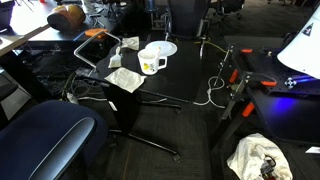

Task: Take the orange marker out of the white mug

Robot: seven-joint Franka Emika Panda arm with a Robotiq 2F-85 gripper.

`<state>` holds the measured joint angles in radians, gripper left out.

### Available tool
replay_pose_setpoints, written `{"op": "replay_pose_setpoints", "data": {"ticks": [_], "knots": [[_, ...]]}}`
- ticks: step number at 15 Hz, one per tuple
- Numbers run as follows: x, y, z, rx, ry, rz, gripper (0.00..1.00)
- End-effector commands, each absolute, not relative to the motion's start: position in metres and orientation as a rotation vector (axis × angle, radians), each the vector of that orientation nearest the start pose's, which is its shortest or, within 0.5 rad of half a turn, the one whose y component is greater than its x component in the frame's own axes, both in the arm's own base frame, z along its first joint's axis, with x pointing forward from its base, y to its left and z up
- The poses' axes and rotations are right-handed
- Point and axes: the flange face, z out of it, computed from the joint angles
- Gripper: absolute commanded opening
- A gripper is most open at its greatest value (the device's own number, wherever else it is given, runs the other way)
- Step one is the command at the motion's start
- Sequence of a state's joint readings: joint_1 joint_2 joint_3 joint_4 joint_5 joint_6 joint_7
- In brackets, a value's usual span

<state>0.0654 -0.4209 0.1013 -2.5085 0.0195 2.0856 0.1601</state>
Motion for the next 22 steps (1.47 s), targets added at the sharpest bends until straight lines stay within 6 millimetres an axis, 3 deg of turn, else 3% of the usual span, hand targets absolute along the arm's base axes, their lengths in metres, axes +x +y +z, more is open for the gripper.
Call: {"op": "replay_pose_setpoints", "data": {"ticks": [1,3,9,17,22], "knots": [[0.420,0.057,0.406,-3.162,0.031,0.068,1.00],[0.412,0.061,0.406,-3.162,0.051,0.081,1.00],[0.412,0.061,0.401,-3.162,0.050,0.099,1.00],[0.464,0.038,0.368,-3.135,0.126,0.237,1.00],[0.502,0.017,0.325,-3.097,0.140,0.358,1.00]]}}
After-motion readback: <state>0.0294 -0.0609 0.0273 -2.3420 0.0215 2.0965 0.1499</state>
